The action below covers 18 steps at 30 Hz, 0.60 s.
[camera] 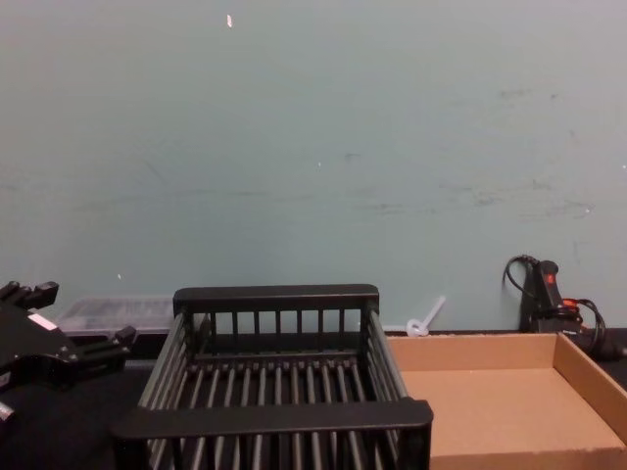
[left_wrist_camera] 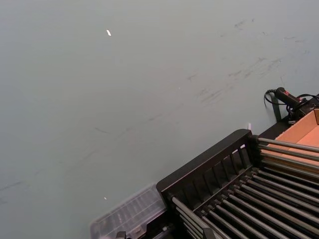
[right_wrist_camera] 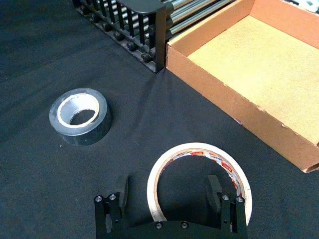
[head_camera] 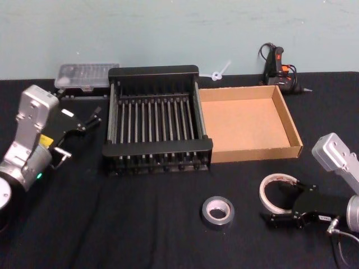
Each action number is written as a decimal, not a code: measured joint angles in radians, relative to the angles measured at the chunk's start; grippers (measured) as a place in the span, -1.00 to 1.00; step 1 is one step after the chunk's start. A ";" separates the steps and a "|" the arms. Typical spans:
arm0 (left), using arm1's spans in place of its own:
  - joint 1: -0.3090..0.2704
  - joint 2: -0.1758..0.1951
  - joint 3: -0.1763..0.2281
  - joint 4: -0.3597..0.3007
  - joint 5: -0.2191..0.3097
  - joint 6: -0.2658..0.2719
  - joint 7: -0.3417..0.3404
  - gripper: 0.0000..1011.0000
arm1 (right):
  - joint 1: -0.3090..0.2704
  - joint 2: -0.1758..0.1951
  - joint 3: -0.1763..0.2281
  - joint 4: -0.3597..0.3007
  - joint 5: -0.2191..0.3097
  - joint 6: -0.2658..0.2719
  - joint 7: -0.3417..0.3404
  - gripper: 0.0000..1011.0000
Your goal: Pick up the white tape and place it into the black box , Pick up the silver tape and place it into the brown box.
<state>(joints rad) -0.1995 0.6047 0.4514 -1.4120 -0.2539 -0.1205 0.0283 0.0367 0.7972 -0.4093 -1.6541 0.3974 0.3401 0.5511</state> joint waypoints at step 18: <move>0.000 0.000 0.000 0.000 0.000 0.000 0.000 0.98 | 0.007 0.001 -0.009 0.009 0.015 0.012 0.002 0.98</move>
<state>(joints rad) -0.1995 0.6047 0.4514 -1.4120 -0.2539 -0.1205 0.0283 0.0437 0.7983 -0.4185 -1.6450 0.4122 0.3520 0.5535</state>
